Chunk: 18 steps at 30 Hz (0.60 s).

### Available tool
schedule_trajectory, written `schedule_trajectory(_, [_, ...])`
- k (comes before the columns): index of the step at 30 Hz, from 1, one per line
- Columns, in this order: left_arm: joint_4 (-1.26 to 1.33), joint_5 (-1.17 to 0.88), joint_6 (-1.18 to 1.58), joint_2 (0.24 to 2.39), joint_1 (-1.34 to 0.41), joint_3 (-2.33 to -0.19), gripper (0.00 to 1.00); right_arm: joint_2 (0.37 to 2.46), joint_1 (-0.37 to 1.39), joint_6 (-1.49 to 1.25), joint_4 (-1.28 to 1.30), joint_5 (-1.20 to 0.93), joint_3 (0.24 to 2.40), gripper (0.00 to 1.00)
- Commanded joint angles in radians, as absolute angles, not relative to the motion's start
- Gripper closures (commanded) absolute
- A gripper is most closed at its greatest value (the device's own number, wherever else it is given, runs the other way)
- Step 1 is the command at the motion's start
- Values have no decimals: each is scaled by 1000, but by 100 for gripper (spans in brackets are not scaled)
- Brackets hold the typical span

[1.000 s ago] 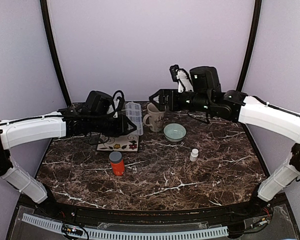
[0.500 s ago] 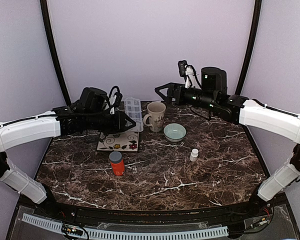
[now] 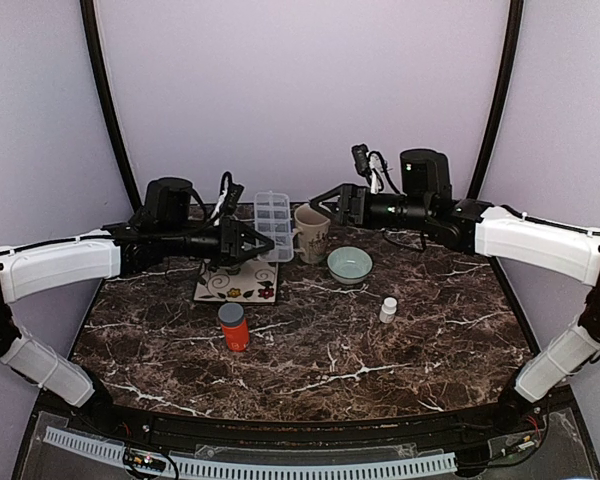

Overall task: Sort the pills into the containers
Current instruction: Open the lid of the pill container.

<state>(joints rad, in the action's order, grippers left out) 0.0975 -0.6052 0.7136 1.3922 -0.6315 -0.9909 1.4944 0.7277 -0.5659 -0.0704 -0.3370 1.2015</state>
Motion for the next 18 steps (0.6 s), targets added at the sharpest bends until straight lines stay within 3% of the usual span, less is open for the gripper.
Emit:
schedule_trajectory(1, [288,-841,765,1393,-621,-971,100,1496,693,-656,-161,-476,1161,19])
schedule_trajectory(8, [382,-980,805,1447,-621,-982,100,1507,678,-780,-326,-626,1089,22])
schedule_trajectory(18, [449,-1011,836,1491,-580,-989,100,1508,678,-872,-412,-732,1046,28])
